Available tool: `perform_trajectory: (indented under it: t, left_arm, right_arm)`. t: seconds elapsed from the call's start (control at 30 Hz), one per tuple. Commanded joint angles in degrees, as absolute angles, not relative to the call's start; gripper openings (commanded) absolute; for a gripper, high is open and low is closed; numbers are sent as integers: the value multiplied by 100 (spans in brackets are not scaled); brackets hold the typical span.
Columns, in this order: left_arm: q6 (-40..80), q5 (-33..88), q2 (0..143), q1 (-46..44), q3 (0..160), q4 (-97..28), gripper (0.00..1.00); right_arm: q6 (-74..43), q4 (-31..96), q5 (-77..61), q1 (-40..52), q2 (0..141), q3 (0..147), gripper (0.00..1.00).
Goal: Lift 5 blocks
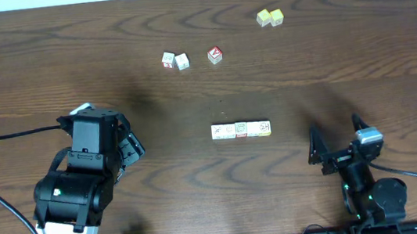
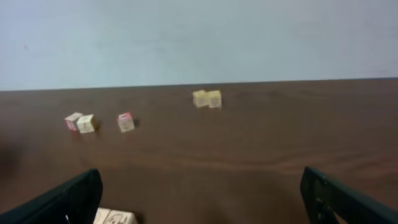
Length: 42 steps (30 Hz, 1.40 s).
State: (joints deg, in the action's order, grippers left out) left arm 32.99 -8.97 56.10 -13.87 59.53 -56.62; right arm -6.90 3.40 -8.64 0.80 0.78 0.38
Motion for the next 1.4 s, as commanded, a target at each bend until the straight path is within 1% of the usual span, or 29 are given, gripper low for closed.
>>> perform_trajectory:
  t: [0.0,1.2,1.37]
  left_arm:
    - [3269,-969,5612,-1352,6042,-5677,75]
    - [3269,-969,5612,-1352,6042,-5677,75]
    - [3264,-974,5612,-1352,6038,-5922,75]
  right_arm:
    - [-567,390,-655,30,30,32,99]
    - [-548,379,-650,32,32,32,99]
    - [-548,379,-650,32,32,32,99]
